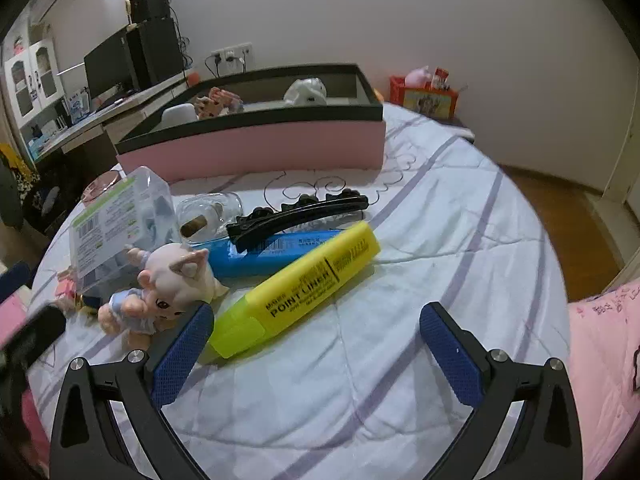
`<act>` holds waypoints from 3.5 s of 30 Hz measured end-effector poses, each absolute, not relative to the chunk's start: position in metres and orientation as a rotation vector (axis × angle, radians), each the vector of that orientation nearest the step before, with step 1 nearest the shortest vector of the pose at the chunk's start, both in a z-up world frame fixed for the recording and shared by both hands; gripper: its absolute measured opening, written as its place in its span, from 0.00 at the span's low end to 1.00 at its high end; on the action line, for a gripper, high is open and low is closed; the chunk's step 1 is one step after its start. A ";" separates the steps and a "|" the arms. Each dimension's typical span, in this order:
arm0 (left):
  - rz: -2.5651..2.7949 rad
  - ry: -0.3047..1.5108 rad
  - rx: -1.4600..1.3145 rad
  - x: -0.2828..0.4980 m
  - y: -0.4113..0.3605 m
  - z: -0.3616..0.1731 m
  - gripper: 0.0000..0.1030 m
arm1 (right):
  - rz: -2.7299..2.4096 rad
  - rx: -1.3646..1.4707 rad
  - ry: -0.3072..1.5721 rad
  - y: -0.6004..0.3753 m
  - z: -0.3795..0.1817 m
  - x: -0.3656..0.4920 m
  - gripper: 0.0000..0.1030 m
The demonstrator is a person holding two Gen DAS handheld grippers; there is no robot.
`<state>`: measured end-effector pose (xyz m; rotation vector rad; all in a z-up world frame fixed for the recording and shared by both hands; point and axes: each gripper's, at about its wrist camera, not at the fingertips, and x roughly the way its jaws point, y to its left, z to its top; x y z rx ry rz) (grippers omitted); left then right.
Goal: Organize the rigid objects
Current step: 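Lower the left gripper to the pig doll while the right approaches the yellow highlighter, then close the left gripper on the pig doll while the right grips the yellow highlighter, then carry the pig doll and highlighter into the pink box and open both grippers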
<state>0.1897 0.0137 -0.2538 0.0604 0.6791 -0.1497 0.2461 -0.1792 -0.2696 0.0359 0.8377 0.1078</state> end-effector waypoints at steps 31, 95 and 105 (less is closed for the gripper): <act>-0.218 0.756 0.104 0.212 -0.059 -0.266 0.83 | 0.181 0.013 0.844 -0.236 -0.273 0.240 0.36; -0.300 0.655 0.002 0.189 -0.049 -0.242 0.30 | 0.303 0.095 0.659 -0.202 -0.240 0.206 0.27; -0.213 0.511 0.037 0.173 -0.036 -0.193 0.31 | 0.309 0.057 0.515 -0.180 -0.193 0.187 0.27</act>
